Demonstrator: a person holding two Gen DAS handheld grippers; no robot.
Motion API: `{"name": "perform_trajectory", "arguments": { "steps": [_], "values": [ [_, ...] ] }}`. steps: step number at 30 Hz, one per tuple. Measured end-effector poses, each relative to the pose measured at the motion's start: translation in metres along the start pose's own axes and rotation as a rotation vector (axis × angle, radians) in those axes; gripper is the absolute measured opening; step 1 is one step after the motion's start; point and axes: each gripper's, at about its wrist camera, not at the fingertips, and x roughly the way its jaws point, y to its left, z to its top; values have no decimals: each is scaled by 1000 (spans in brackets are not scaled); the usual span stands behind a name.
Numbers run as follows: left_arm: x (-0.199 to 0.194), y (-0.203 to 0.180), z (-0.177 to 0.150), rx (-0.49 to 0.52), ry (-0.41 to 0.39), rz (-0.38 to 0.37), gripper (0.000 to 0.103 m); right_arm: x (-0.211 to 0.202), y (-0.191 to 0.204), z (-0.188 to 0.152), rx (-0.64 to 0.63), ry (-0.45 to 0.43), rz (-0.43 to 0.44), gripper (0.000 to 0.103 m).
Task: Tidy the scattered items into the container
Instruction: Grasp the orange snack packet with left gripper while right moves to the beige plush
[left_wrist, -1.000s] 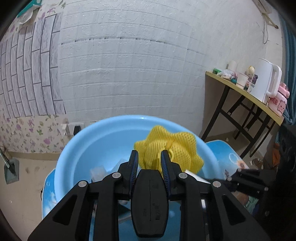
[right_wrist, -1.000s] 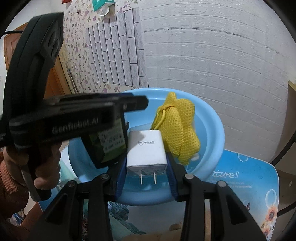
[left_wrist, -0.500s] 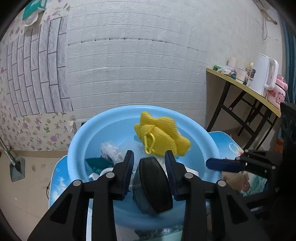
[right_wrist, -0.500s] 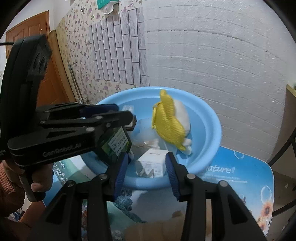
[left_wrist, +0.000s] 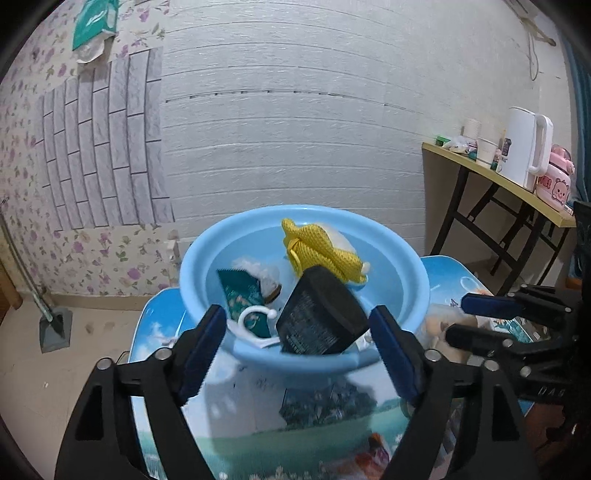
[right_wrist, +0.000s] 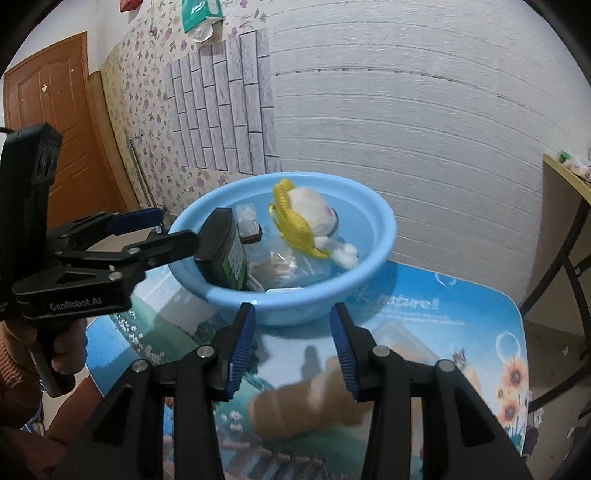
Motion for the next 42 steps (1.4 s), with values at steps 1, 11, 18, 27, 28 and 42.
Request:
{"name": "perform_trajectory", "arguments": {
  "steps": [1,11,18,27,28,42],
  "values": [
    [-3,-1,-4,-2,-2,5,87,-3,-2,-3,4,0,-2,42],
    [-12,-20,-49,-12,68,5,93,-22,-16,-40,57,29,-32,42],
    [-10,-35,-80,23,126,-5,94,-25,-24,-66,104,62,-36,42],
    [5,-34,-103,-36,241,-14,94,-22,-30,-79,200,89,8,42],
    [6,-33,-104,-40,246,-14,94,-21,-30,-79,219,88,16,42],
    [22,-47,-111,-11,277,-74,70,8,-26,-76,364,158,46,61]
  ]
}}
